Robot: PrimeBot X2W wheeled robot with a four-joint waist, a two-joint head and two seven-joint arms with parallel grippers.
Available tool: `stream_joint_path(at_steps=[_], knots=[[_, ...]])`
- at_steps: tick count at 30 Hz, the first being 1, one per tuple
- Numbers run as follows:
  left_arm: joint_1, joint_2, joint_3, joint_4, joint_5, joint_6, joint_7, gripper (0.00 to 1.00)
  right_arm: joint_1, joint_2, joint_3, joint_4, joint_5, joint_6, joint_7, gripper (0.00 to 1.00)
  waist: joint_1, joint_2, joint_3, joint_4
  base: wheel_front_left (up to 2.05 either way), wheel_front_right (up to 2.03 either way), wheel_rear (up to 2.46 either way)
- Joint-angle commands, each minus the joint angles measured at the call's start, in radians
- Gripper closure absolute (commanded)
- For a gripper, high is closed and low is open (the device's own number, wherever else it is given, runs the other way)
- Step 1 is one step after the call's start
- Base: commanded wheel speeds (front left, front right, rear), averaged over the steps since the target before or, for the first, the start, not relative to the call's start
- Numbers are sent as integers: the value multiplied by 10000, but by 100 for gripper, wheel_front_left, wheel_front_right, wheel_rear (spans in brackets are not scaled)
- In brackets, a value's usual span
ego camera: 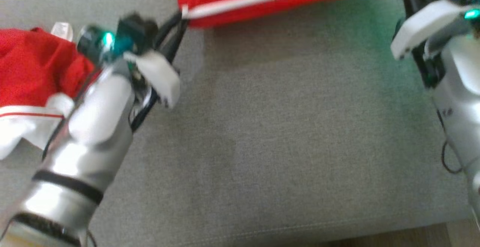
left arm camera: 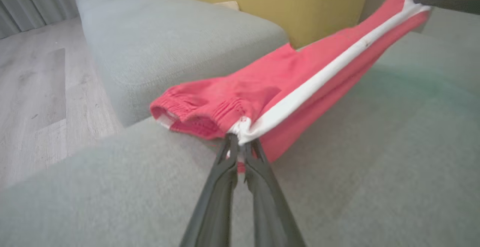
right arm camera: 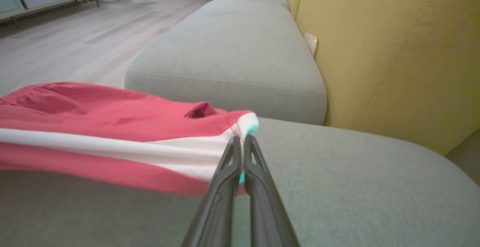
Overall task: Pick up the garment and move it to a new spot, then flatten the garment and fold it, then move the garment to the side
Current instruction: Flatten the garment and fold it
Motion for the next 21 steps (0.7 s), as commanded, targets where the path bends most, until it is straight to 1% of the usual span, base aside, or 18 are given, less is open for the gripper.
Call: stream_joint_path(at_steps=[1,5,10,16,21], knots=[[-202,608,341,-253,-85,30,-57,100,200,-336,120,-275,202,-11,46,100,1,0,-371,30,0,0,0],[874,859,167,-743,-61,30,-57,100,1122,-949,1161,-1060,1157,-11,470,100,1,0,-938,-2,0,0,0],[1943,1052,76,-1243,113,40,-58,100,2132,-1778,2053,-2060,2118,-11,1022,100,1,0,-1567,-64,0,0,0],[3128,1112,100,-1876,168,149,-58,100,3363,-2468,2392,-3175,2936,-11,1471,100,1,0,-2307,-149,0,0,0],[4072,1133,104,-2543,116,285,-58,100,4499,-3054,2066,-4124,3186,-11,1623,100,1,0,-2808,-208,0,0,0]])
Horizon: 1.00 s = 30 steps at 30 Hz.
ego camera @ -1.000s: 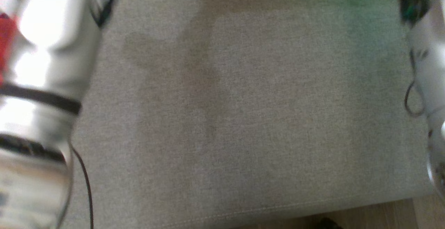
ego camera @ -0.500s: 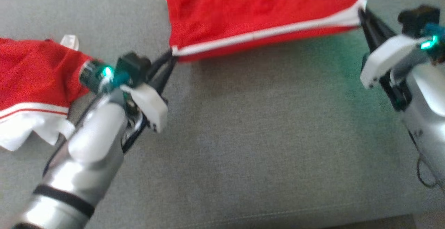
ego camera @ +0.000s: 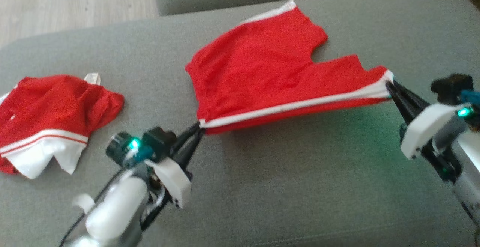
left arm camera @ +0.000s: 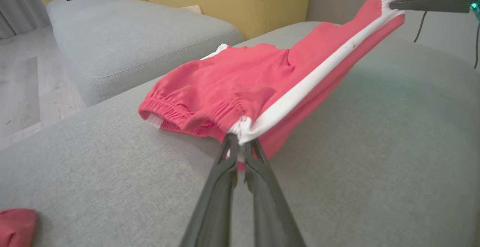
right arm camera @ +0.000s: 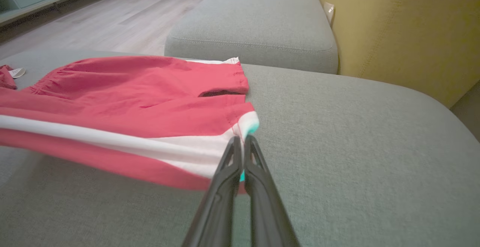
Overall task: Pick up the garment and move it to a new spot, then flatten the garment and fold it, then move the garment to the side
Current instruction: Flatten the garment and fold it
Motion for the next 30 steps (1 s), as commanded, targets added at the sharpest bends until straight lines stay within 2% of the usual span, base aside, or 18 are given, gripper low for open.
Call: stream_joint_path(at_steps=[1,8,13,22,30], knots=[[2,505,404,-377,-4,203,-56,100,399,-671,-422,-408,119,-13,75,100,1,-1,-315,-49,0,0,0],[525,619,220,-1332,15,391,113,100,2209,-1161,-2011,-2070,14,-13,521,100,1,-1,-470,85,0,0,0],[108,695,309,-1820,26,498,421,100,2724,-969,-3334,-3095,-622,-13,1097,100,1,-1,-109,179,0,0,0],[-998,707,412,-2007,77,421,731,100,1834,-247,-4457,-3976,-1816,-13,2354,100,1,-1,866,452,0,0,0],[-2313,404,285,-1441,151,249,949,100,-48,182,-4476,-3316,-2263,-13,3400,100,1,-1,1730,881,0,0,0]])
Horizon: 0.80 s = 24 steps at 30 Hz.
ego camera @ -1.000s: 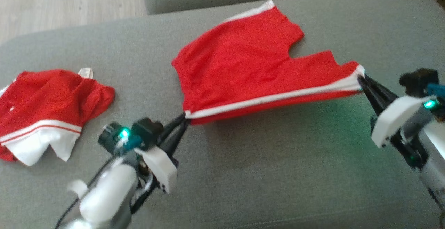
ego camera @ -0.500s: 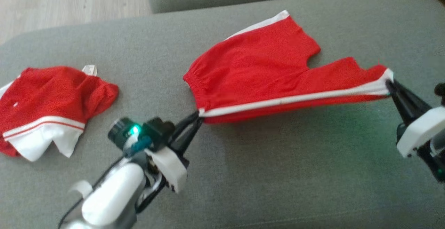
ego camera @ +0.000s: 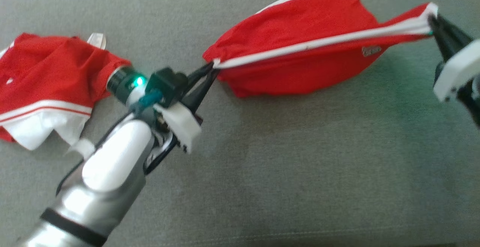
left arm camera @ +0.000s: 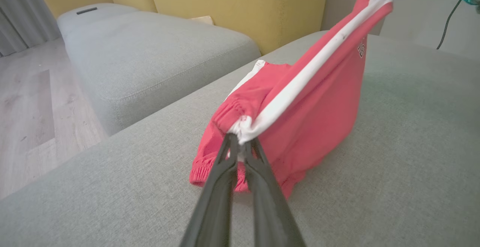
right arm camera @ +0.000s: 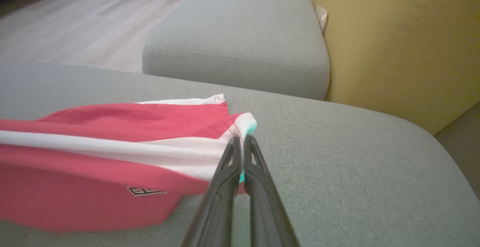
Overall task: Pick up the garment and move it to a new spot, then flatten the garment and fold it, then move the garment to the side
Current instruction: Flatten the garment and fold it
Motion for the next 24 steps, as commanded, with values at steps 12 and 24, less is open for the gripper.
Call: stream_joint_path(at_steps=[12,24], knots=[[-2151,-302,112,1440,7,-179,-82,100,-3106,122,591,2479,-802,-25,704,100,0,-1,1186,687,0,0,0],[-3683,-1037,-447,2871,-170,-273,-442,100,-5290,151,1447,4484,-931,-25,198,100,0,-1,2289,1251,0,0,0]])
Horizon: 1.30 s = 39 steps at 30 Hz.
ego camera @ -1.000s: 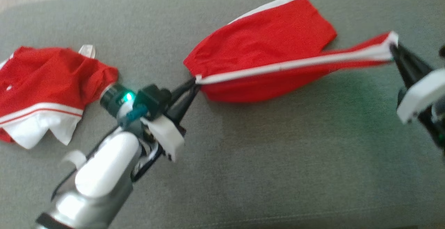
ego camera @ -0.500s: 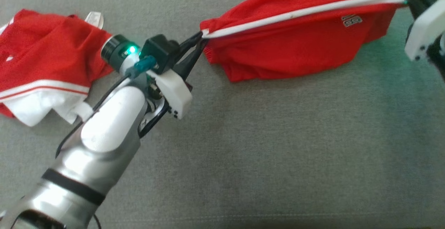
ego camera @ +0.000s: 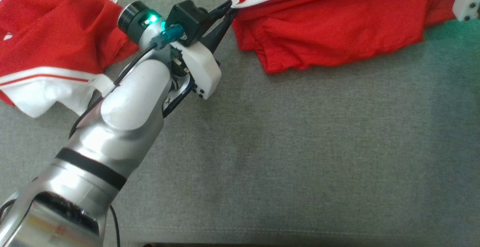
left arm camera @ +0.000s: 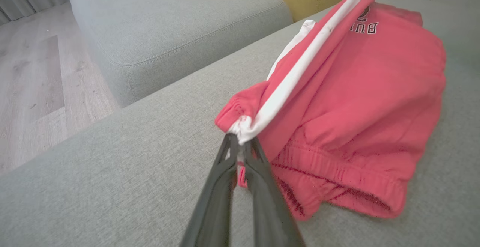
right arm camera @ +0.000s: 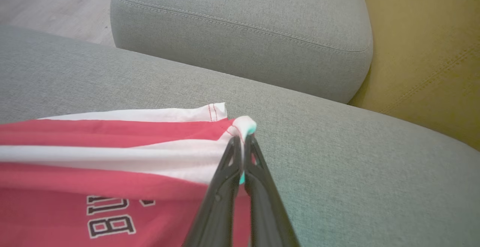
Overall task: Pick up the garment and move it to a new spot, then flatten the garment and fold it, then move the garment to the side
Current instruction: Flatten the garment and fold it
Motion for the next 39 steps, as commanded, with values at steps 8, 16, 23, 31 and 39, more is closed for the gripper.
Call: stream_joint_path(at_steps=[8,16,23,31,39], knots=[[-808,30,56,498,-201,24,-293,100,-886,-56,369,645,58,-25,-653,100,-2,0,437,333,0,0,0],[-854,-133,37,1094,-266,23,-516,0,-1134,139,473,1601,263,-25,-1800,0,-2,0,290,316,0,0,0],[-474,55,493,1284,-566,229,-596,0,-616,391,513,1805,1002,-25,-3226,0,-2,0,-460,-110,0,0,0],[796,564,2142,-435,-985,933,-606,0,667,723,502,783,2095,-25,-5065,0,-2,0,-1680,-717,0,0,0],[3445,503,4293,-3354,-848,1473,-608,0,3009,1292,-179,-1137,2460,-25,-5784,0,-2,0,-2855,-1143,0,0,0]])
